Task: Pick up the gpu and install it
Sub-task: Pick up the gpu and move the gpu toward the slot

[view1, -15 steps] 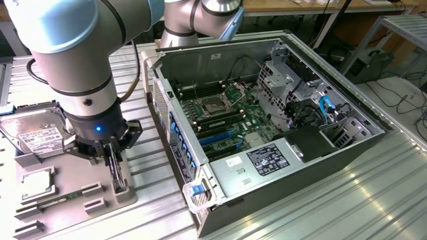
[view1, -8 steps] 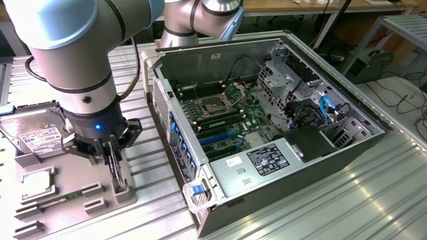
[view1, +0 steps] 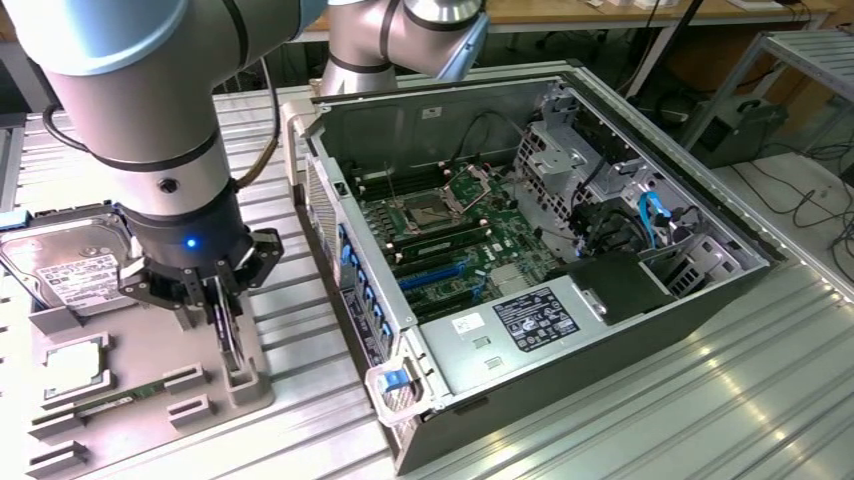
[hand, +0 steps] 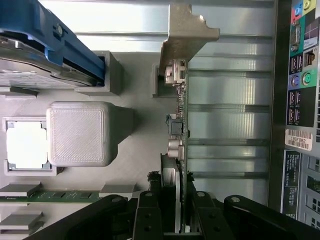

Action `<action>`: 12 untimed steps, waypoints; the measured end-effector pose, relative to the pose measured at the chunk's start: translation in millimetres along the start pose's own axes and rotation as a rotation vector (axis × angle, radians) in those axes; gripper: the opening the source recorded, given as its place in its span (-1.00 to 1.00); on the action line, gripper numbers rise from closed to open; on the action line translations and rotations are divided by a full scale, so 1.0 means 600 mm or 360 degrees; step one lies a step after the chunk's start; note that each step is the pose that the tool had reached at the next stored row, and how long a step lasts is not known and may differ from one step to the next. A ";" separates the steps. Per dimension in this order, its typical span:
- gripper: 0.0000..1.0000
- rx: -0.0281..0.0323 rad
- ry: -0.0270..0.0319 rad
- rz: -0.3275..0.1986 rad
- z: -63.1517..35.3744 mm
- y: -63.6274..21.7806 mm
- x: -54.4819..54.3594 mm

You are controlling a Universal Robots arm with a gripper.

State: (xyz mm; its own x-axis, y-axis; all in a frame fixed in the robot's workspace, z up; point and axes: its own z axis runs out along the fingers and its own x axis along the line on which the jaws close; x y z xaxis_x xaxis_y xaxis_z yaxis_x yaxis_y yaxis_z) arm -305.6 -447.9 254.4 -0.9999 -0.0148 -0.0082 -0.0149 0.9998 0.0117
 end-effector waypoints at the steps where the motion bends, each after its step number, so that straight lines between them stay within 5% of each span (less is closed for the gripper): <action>1: -0.44 0.00000 0.00001 0.0000 -0.002 0.000 0.000; 12: -0.44 -0.00001 0.00000 0.0000 -0.022 0.000 0.000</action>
State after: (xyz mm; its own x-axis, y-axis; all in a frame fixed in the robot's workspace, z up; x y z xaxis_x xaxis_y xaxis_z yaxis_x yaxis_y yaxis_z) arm -305.6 -447.9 267.3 -0.9999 -0.0148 -0.0083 -0.0149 0.9998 0.0118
